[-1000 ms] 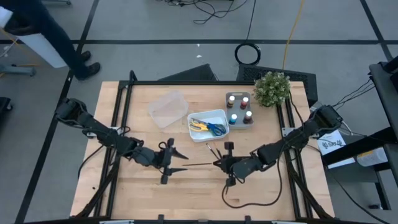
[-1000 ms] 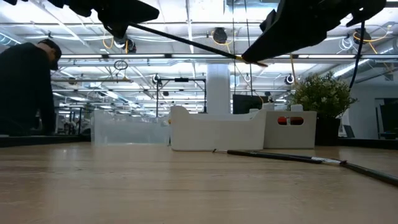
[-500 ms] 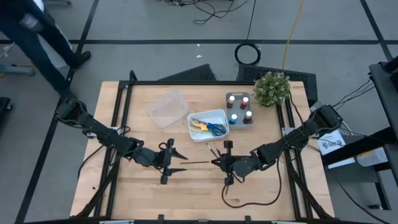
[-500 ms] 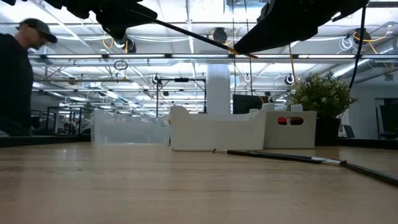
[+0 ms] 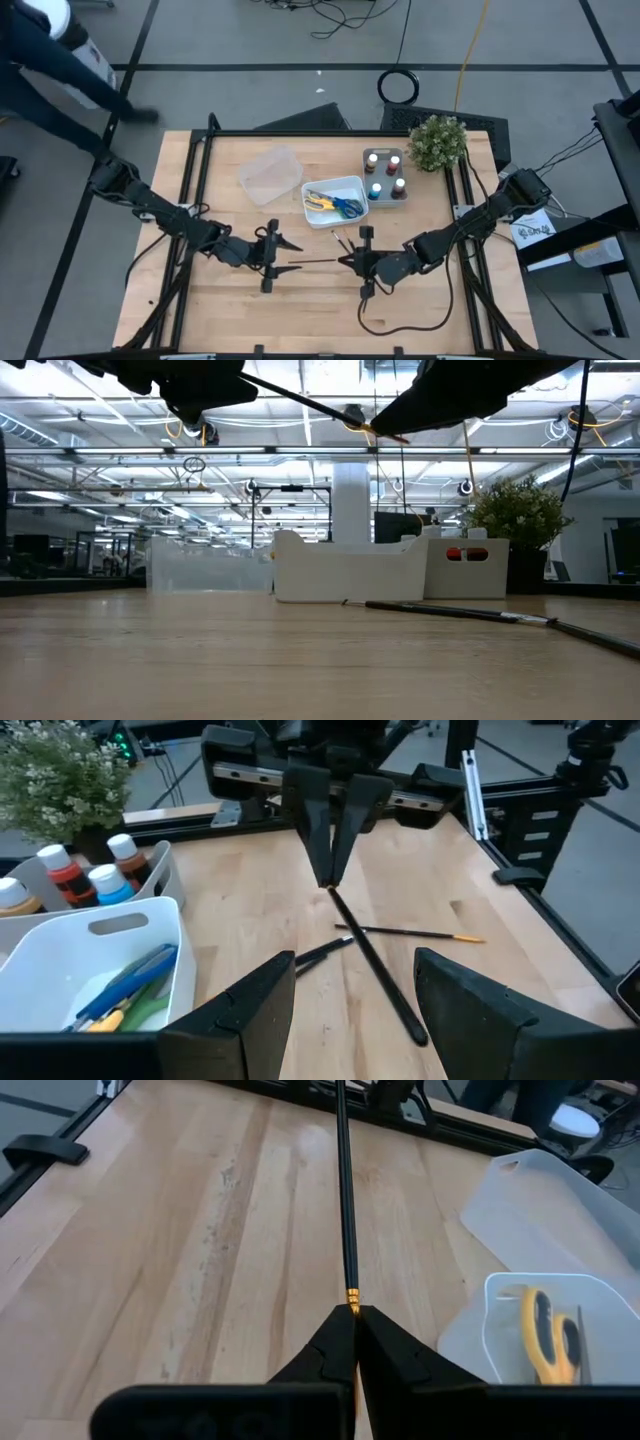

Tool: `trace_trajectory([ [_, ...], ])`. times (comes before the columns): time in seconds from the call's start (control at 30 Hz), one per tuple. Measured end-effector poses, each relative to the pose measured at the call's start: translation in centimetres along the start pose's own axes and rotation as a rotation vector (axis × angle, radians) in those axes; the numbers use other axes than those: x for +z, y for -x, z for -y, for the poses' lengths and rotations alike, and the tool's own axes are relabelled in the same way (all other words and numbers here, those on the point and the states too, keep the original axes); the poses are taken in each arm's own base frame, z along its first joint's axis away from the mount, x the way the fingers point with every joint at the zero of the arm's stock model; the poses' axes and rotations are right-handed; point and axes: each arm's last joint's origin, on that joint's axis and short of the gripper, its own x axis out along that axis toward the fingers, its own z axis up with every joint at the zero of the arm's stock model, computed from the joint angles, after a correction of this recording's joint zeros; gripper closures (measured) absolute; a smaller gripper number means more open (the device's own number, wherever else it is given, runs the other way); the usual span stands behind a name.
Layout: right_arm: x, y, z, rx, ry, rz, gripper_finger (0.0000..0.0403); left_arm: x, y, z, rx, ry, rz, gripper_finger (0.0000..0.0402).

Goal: Pick & Place Paint Supplies
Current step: Put the bottom left gold paint brush in the transparent bin

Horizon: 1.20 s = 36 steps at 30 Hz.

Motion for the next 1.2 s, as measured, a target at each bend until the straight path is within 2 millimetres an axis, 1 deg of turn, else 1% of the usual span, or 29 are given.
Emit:
trace_trajectory([
  [0.17,0.0,0.0,0.0,0.0,0.0,0.0,0.0403,0.0,0.0,0.0,-0.002,0.019,-0.002,0.019],
  [0.27,0.0,0.0,0.0,0.0,0.0,0.0,0.0403,-0.1,0.0,0.0,-0.007,0.017,-0.008,0.0213],
  [0.37,0.0,0.0,0.0,0.0,0.0,0.0,0.0403,-0.1,0.0,0.0,-0.008,0.017,-0.008,0.0256],
  [0.57,0.0,0.0,0.0,0.0,0.0,0.0,0.0403,0.0,0.0,0.0,-0.016,-0.005,-0.004,0.0362],
  [0.63,0.0,0.0,0.0,0.005,-0.002,-0.003,0.0403,0.0,-0.1,-0.3,-0.024,-0.015,-0.001,0.0386],
  [0.77,0.0,0.0,-0.1,0.01,-0.001,-0.003,0.0402,0.1,-0.2,-0.5,-0.029,-0.02,0.006,0.0382],
  [0.9,0.0,0.2,-0.3,0.01,0.0,0.006,0.0387,0.5,0.1,-0.7,0.014,-0.063,0.019,0.0391],
  [1.03,0.5,0.9,-0.5,0.005,-0.008,0.035,0.0366,1.4,1.3,-0.9,0.11,-0.067,0.05,0.0391],
  [1.13,1.0,1.8,-0.7,0.051,-0.01,0.053,0.0351,1.9,2.3,-0.9,0.208,-0.084,0.063,0.0391],
  [1.2,1.5,2.7,-0.8,0.078,-0.019,0.082,0.0341,1.8,2.9,-0.7,0.278,-0.099,0.045,0.0391],
])
